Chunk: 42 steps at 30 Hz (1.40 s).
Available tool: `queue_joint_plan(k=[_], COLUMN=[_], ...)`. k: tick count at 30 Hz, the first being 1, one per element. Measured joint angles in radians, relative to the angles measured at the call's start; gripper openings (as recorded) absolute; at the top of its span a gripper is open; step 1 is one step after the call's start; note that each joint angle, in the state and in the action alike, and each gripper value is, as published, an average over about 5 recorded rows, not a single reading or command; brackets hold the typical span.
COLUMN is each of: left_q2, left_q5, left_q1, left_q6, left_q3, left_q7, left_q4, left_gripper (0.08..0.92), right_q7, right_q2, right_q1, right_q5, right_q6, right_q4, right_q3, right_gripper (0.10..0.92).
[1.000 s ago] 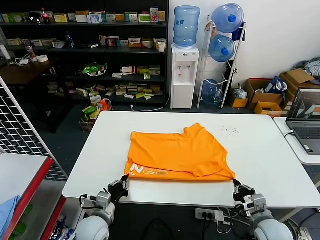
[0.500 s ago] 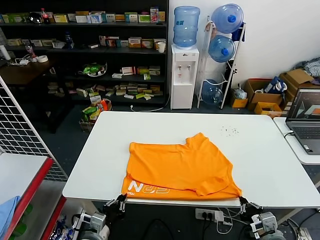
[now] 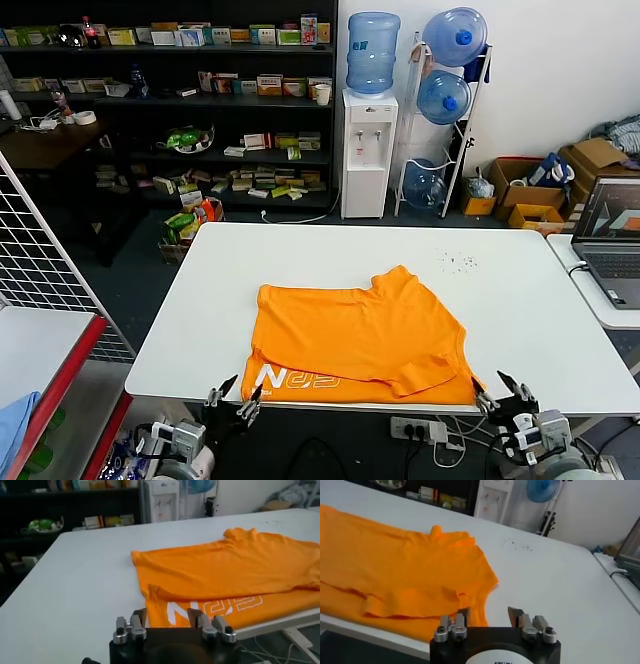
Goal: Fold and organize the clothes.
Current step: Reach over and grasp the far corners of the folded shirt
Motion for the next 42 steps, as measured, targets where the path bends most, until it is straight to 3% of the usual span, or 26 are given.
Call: queue_joint_plan(k=[5,9,27,38,42], left_q2=[-0.016,-0.035,-0.149,-0.228,-0.237], left_q5=[0.003,-0.012,-0.166,-0.171,-0.174], left_q1=[-0.097,-0.212,-0.675,-0.823,-0.839], left_q6=[-0.018,-0.026,-0.01,-0.001,0.009], left_q3=[0.02,0.05,0.211,0.235,0.239], left_q7=[0.016,0.023,0.02,0.03,0.033], left_q4=[0.055,0.136,0.599,0.84,0.88], left_gripper=[0.803,0.821,0.823,0.823,0.823], right_q7=[-0.035,-0.066,-0.194,-0.271,-0.292], right_q2=[-0.01,-0.009,0.079,0.182,0.21], right_q1=[0.134,0.266,0.786,0.963,0.997], right_q5=[0.053,0.079,0.12,0.061,0.04], right_q6=[0.004,0.003,0.001,0.041,0.054], right_q4=[-0.086,-0.18,-0.658,-0.931,-1.003], right_q3=[-0.044,-0.1,-0.335,-0.386,-0.397], right_gripper=[0.805,0.822,0.823,0.821,0.757])
